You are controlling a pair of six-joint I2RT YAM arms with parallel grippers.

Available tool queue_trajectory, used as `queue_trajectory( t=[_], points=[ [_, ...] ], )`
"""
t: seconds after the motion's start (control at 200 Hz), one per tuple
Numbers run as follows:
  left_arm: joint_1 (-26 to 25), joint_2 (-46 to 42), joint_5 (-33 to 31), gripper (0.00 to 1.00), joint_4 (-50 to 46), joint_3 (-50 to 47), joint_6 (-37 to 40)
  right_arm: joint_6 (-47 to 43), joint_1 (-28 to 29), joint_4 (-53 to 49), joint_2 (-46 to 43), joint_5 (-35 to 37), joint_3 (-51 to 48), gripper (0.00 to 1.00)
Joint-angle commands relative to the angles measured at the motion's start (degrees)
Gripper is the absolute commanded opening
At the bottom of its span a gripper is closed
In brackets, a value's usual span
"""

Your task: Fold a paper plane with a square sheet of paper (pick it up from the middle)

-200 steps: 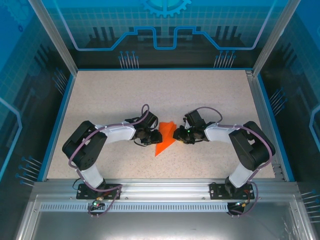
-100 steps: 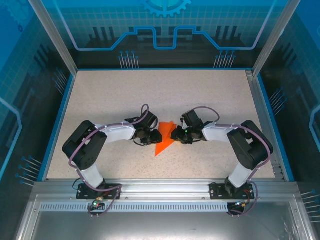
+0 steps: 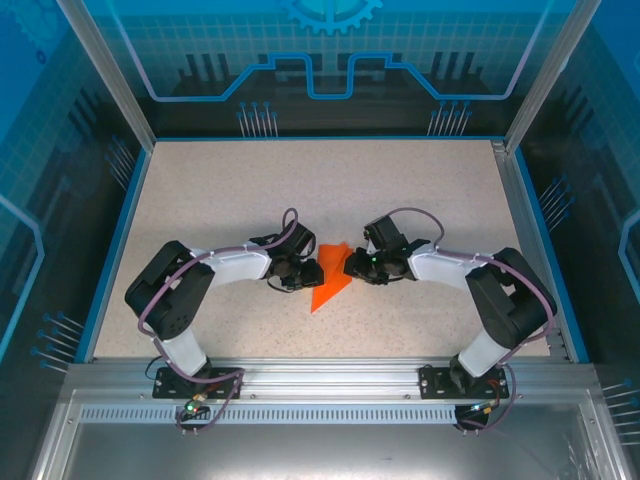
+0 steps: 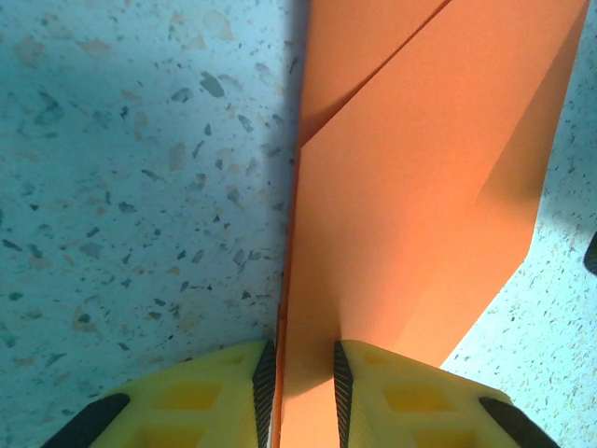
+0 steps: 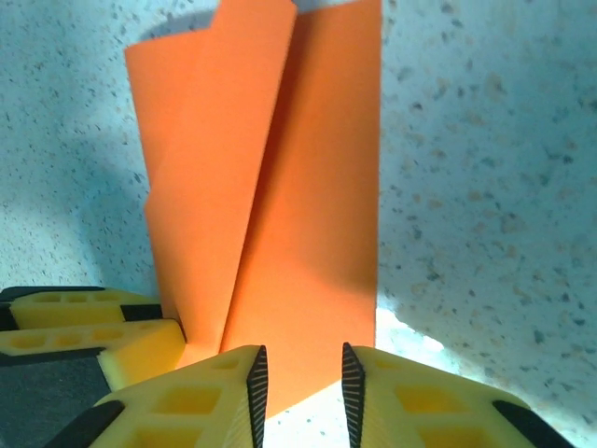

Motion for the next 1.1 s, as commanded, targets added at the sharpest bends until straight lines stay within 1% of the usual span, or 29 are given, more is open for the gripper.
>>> queue_trajectory(
  t=[0.0,0.225,0.335,0.465,0.74,0.93,1.095],
  points=[
    [-0.1,1.0,2.3,0.27,0.5,-0.7,0.9,-0.6,0.5,-1.4,2.3,-0.6,1.0,0.29],
    [-0.1,1.0,2.4,0.27,0.6,-0.9,0.7,0.5,1.1,-2.3,5.4,0.1,1.8,0.29],
    [-0.1,1.3,2.6,0.27,0.8,-0.9,0.7,0.7,1.1,-0.6,6.7,-2.1,1.6,0.28],
    [-0.1,1.8,3.2,0.27,1.5,-1.1,0.5,0.7,1.4,3.8,6.4,-5.5,1.4,0.28],
    [-0.1,2.1,3.4,0.26,1.6,-0.9,0.5,0.5,1.3,4.1,6.7,-6.5,3.4,0.29],
    [0.0,1.3,3.1,0.25,1.4,-1.1,0.3,0.9,1.0,5.0,6.1,-6.1,3.3,0.35],
    [0.5,0.5,3.2,0.24,2.4,-1.8,-1.0,5.4,0.0,10.8,6.3,-8.6,1.5,0.39]
  ],
)
